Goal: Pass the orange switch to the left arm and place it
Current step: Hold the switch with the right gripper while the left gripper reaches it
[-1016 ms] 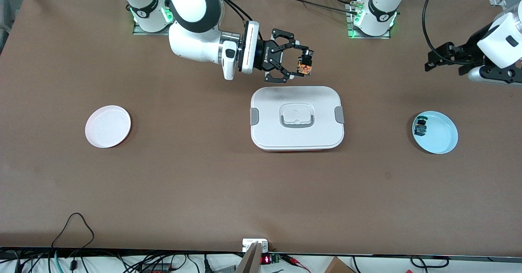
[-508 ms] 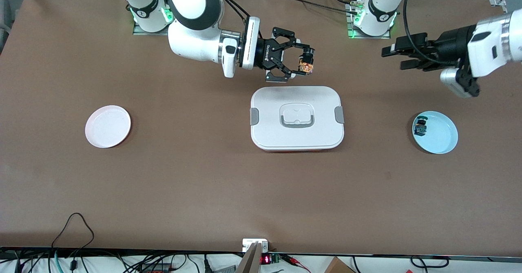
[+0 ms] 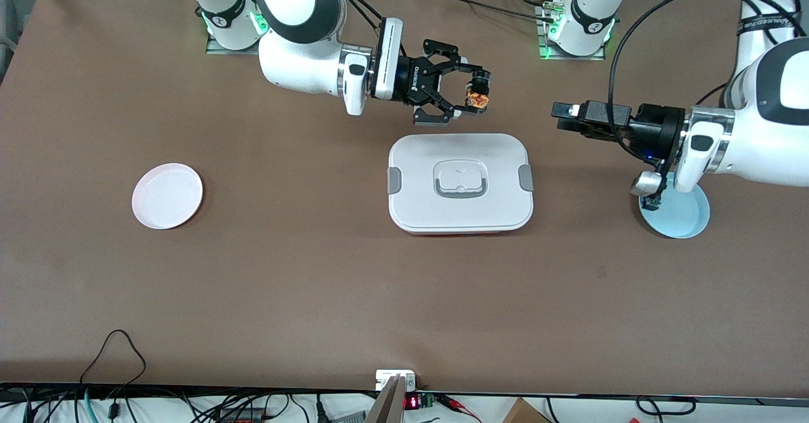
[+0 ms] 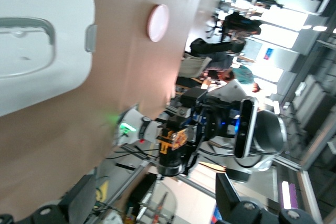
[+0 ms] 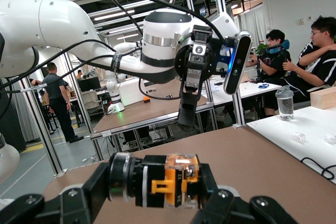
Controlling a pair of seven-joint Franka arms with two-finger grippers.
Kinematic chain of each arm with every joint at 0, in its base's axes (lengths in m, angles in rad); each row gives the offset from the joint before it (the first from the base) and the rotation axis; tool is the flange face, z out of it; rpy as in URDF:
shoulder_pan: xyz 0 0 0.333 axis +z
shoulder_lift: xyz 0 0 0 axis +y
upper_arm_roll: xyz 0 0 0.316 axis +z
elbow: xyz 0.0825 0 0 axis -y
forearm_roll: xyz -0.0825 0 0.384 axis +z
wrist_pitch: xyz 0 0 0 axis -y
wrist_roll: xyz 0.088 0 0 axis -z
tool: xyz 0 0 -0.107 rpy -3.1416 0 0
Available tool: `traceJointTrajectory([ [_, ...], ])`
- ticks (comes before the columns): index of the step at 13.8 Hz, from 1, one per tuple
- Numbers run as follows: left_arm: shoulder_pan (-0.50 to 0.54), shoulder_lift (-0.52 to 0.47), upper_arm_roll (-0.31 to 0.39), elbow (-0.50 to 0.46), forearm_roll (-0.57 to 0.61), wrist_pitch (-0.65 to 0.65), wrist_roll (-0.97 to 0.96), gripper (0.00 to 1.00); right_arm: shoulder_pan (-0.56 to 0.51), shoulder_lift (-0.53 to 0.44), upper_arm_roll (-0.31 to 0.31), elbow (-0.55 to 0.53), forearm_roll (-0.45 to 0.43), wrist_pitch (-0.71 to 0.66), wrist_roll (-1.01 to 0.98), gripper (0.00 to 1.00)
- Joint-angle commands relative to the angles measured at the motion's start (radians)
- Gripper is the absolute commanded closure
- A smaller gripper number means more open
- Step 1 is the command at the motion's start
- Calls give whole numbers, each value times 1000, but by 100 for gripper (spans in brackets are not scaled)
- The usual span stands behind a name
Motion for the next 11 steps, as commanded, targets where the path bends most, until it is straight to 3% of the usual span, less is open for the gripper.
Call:
traceJointTrajectory([
  [1,-5,-27,-4,-77,-99,24,47,0,4,9,0,18,23,-4,-40,100],
  [5,-8,-98,-72,-319,-290,136,292,0,6,9,0,18,23,-4,-40,100],
  [9,-8,-115,-86,-371,-297,132,322,0,6,9,0,18,23,-4,-40,100],
  [11,0,-121,-127,-404,-365,132,348,0,6,9,0,18,23,-4,-40,100],
])
